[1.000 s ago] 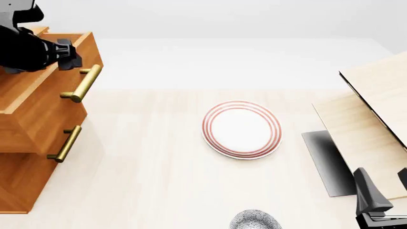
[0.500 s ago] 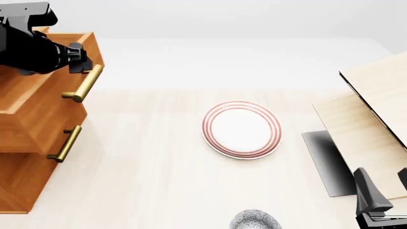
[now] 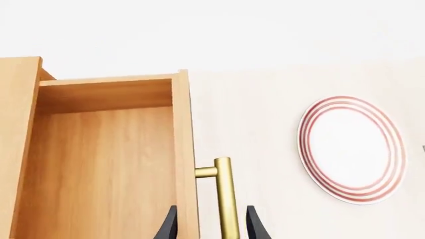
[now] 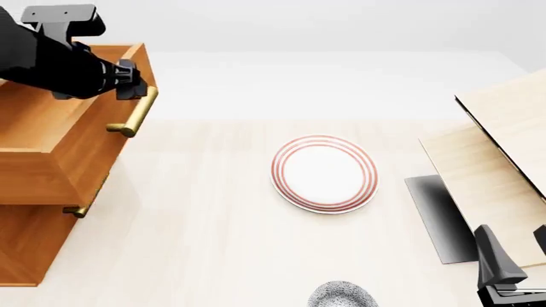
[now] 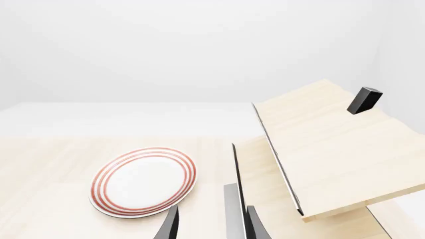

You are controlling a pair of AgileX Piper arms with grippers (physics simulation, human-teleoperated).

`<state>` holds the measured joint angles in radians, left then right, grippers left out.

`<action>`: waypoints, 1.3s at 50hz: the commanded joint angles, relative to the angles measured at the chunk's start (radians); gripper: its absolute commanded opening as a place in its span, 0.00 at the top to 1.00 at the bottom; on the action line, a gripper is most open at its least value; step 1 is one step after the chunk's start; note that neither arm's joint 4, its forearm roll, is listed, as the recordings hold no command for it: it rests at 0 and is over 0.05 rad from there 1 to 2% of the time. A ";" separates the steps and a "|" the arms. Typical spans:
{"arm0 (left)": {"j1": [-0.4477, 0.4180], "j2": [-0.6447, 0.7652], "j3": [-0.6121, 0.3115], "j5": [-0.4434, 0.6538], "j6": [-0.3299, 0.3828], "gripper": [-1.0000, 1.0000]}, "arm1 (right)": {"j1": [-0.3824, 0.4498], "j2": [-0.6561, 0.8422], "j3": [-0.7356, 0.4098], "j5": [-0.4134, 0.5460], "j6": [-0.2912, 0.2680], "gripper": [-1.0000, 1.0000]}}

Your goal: Open the top drawer of the cabinet and put the bowl in it.

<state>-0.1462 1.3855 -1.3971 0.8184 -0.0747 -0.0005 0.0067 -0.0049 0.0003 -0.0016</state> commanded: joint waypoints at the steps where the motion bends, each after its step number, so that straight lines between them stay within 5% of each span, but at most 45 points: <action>1: -0.058 0.009 0.002 -0.001 -0.001 0.00 | 0.000 -0.001 0.001 0.000 0.001 0.00; 54: -0.217 0.016 -0.039 0.033 0.014 0.00 | 0.000 0.000 0.001 0.000 0.001 0.00; 65: -0.127 -0.075 0.010 0.050 0.076 0.00 | 0.000 0.000 0.001 0.000 0.000 0.00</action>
<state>-0.2989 1.3739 -1.4112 0.8574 -0.0478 -0.0005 0.0067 -0.0049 0.0003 -0.0016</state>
